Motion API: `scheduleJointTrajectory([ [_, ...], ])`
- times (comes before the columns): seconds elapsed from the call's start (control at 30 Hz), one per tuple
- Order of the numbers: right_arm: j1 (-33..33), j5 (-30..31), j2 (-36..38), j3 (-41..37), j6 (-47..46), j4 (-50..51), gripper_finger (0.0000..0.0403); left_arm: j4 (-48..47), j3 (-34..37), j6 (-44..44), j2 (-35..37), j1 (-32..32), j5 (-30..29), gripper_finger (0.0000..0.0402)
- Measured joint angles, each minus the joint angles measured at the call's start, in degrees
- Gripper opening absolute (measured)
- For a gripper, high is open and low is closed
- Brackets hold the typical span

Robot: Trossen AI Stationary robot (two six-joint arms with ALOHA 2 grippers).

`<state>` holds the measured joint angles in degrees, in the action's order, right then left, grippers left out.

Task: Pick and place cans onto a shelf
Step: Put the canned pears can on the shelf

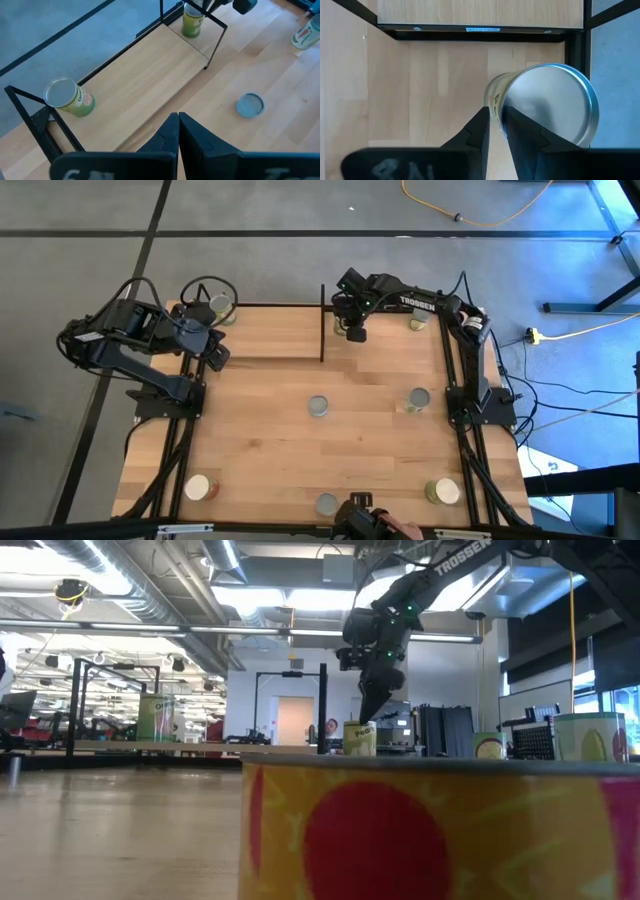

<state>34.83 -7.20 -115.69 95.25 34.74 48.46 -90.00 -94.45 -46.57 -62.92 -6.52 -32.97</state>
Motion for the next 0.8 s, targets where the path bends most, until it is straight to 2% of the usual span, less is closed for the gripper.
scheduleJointTrajectory([
  [0.27,0.22,0.00,-0.32,0.08,-0.23,-0.14,0.0063,0.00,0.00,0.00,-0.02,0.00,0.00,0.0000],
  [0.5,0.77,-0.07,-0.36,0.10,-3.17,-0.36,0.0011,0.00,0.00,0.00,-0.02,0.00,0.00,0.0000],
  [0.8,0.82,0.20,-0.41,0.10,-4.75,-0.53,0.0003,0.00,0.00,0.00,-0.02,0.00,0.00,0.0000],
])
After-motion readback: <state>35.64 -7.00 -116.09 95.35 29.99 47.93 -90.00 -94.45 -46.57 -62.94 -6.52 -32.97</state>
